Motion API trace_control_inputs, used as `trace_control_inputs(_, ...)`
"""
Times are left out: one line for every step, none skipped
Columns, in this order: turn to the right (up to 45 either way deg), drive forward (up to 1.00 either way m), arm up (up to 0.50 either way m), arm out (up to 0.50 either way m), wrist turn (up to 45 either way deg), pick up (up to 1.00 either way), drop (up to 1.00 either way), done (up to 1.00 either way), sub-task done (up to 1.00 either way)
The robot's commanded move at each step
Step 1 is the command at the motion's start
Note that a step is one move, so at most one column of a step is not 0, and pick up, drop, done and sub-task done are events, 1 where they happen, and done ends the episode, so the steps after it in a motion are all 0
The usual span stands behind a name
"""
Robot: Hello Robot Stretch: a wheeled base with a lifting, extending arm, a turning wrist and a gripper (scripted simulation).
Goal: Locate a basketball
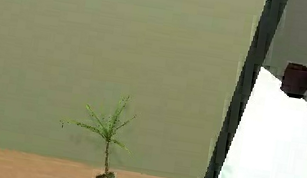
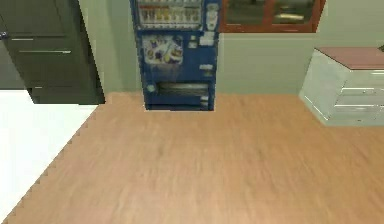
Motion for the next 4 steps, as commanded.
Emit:
trace_control_inputs(0.0, 0.10, 0.00, 0.00, 0.0, 0.00, 0.00, 0.00, 0.00)
trace_control_inputs(45.0, 0.00, 0.00, 0.00, 0.0, 0.00, 0.00, 0.00, 0.00)
trace_control_inputs(27.0, 0.00, 0.00, 0.00, 0.0, 0.00, 0.00, 0.00, 0.00)
trace_control_inputs(0.0, 0.15, 0.00, 0.00, 0.0, 0.00, 0.00, 0.00, 0.00)
